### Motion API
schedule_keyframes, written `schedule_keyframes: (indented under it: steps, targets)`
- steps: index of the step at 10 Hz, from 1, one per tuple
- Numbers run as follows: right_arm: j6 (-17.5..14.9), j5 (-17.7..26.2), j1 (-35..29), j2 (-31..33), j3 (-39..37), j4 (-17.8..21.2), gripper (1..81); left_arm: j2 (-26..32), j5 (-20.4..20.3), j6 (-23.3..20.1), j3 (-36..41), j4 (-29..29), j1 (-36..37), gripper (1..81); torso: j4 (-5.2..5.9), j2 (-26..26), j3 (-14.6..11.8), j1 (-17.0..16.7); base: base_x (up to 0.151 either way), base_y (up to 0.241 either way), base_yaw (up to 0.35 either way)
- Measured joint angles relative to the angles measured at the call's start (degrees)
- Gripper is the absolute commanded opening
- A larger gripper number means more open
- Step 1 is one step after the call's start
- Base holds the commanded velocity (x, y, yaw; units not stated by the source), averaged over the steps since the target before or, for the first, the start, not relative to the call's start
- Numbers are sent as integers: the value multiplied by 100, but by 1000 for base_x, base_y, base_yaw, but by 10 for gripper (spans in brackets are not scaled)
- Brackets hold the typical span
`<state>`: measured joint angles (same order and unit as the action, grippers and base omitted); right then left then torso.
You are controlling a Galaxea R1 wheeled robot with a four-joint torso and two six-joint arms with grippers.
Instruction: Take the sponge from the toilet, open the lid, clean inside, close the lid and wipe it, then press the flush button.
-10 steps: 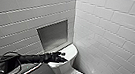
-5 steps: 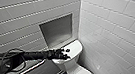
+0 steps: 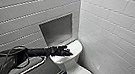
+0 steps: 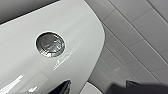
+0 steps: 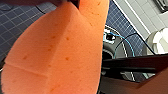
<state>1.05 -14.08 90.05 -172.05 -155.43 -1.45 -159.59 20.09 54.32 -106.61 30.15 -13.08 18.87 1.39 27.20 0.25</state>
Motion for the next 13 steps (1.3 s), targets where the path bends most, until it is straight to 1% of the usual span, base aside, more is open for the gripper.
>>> schedule_keyframes:
  steps: [2, 3, 6, 10, 13]
  targets:
    - [0, -2, 0, 2, -26, 2, 10, -117, 28, -2, -249, 6, 24, 811, 0, 0, 0, 0, 0, 0, 0]
    - [0, -2, 0, 0, -26, 5, 10, -183, 49, -11, -260, 37, 93, 10, 0, 0, 0, 0, 0, 0, 0]
    - [2, -5, 2, 0, -26, 11, 10, -364, 39, 13, -404, 77, 330, 10, 0, 0, 0, 0, 0, 0, 0]
    - [16, -2, 29, 0, -26, 13, 10, -729, 74, 13, -1095, 243, 338, 10, 0, -2, 2, 0, 0, 0, 0]
    - [27, -6, 29, 0, -26, 13, 10, -963, 232, 13, -1602, 535, 521, 10, 0, -2, 2, 0, 0, 0, 0]
